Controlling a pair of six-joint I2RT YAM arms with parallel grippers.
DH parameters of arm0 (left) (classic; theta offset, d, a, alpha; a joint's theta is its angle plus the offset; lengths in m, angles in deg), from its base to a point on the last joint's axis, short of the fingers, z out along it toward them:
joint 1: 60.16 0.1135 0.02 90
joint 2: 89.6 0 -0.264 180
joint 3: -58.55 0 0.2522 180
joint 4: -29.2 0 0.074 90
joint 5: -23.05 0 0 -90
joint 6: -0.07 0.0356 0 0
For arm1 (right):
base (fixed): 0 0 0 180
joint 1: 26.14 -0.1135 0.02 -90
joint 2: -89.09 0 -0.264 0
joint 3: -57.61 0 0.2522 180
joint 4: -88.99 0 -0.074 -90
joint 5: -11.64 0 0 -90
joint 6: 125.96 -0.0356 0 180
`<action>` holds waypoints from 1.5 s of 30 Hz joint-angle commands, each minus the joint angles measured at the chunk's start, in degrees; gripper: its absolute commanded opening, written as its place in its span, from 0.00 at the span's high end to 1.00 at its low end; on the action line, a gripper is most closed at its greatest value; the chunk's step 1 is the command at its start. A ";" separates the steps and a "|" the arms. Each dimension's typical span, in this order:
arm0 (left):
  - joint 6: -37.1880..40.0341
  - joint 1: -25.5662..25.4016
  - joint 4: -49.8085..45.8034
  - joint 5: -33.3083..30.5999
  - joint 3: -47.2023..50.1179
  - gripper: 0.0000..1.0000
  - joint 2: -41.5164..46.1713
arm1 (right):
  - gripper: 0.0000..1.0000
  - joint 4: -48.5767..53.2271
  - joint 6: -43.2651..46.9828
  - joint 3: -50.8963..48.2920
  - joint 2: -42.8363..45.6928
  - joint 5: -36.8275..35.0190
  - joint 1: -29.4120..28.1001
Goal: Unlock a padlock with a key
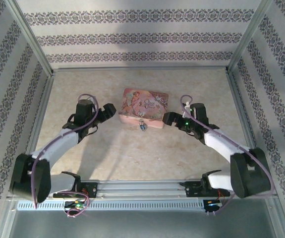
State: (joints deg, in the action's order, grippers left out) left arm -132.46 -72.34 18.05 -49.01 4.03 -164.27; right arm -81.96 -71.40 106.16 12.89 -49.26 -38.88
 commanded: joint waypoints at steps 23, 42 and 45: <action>5.88 -0.65 1.99 27.70 -15.82 0.42 -24.95 | 0.08 -3.90 -1.93 17.89 -20.48 14.89 0.08; 2.20 -2.44 0.71 15.12 -1.91 0.40 -5.29 | 0.03 -0.16 9.78 15.40 -9.37 4.62 4.43; 3.53 -2.48 -2.89 12.19 -2.39 0.39 -0.80 | 0.05 1.11 12.01 10.23 -1.93 5.67 4.73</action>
State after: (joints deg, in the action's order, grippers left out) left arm -130.82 -74.42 19.03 -32.99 2.07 -168.93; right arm -82.35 -63.75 119.88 5.77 -43.32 -34.35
